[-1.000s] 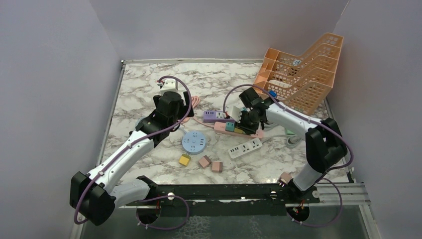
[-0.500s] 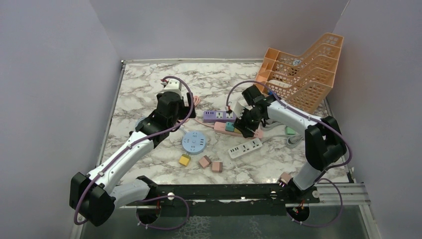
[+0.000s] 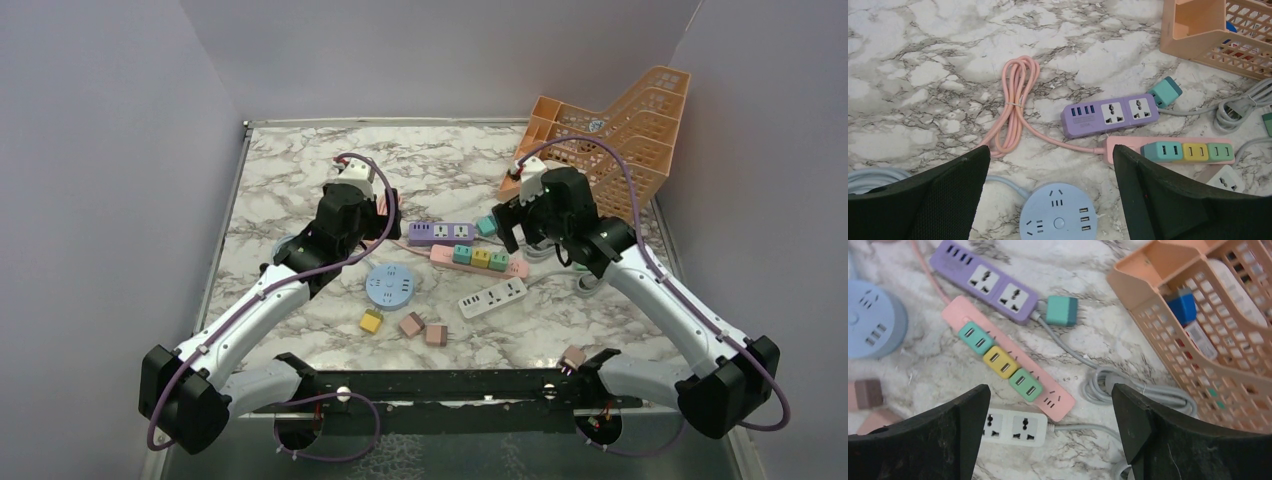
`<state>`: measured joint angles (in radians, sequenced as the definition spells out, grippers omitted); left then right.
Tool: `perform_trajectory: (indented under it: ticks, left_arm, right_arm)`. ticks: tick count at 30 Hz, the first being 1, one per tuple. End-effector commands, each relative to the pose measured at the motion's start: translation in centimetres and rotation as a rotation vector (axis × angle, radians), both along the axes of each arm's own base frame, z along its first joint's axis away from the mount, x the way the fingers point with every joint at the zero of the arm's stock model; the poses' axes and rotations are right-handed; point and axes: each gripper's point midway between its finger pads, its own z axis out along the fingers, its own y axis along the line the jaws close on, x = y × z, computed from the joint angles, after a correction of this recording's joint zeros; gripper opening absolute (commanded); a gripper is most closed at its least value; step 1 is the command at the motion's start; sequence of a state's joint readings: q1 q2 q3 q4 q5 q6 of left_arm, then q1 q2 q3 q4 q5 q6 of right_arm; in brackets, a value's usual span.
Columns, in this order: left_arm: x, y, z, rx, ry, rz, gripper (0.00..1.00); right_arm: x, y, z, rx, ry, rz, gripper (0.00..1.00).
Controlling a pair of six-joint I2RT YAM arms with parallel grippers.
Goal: Insert the plug
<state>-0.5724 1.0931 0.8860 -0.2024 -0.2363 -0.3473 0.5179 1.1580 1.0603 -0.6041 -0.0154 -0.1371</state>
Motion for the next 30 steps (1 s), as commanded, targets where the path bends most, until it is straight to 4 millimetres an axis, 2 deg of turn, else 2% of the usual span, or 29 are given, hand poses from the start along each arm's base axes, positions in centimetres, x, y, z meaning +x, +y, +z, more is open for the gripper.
perform_trajectory:
  ticks: [1, 4, 10, 15, 18, 21, 24, 27, 30]
  left_arm:
    - [0.0, -0.1, 0.8, 0.005, -0.029, -0.011, 0.97]
    - [-0.1, -0.4, 0.6, 0.005, -0.027, -0.029, 0.98]
    - [-0.2, -0.6, 0.4, 0.016, -0.031, -0.041, 0.99]
    - [-0.2, -0.9, 0.1, 0.022, -0.034, -0.055, 0.99]
    - [-0.2, -1.2, 0.3, 0.047, -0.043, -0.070, 0.99]
    - [-0.2, -1.6, 0.1, 0.059, -0.043, -0.082, 0.99]
    - [-0.1, -1.9, -0.2, 0.054, -0.036, -0.084, 0.99]
    - [0.2, -2.0, -0.1, 0.056, -0.038, -0.078, 0.99]
    - [0.4, -1.7, -0.1, 0.071, -0.042, -0.053, 0.99]
  right_arm:
    - [2.0, -3.8, 0.2, 0.090, -0.003, -0.445, 0.93]
    - [2.0, -5.8, -1.6, 0.096, 0.052, -0.581, 0.95]
    - [3.2, -13.1, -4.8, 0.172, 0.098, -0.880, 0.96]
    - [3.0, -16.6, -8.9, 0.163, 0.192, -1.032, 0.98]
    - [3.2, -18.1, -11.1, 0.161, 0.225, -1.055, 1.00]
    - [3.5, -18.9, -12.0, 0.174, 0.244, -1.035, 1.00]
    - [2.9, -19.5, -13.1, 0.157, 0.264, -1.063, 0.99]
    - [2.4, -19.8, -14.0, 0.181, 0.278, -1.072, 0.91]
    - [2.5, -19.3, -14.6, 0.216, 0.287, -1.037, 0.76]
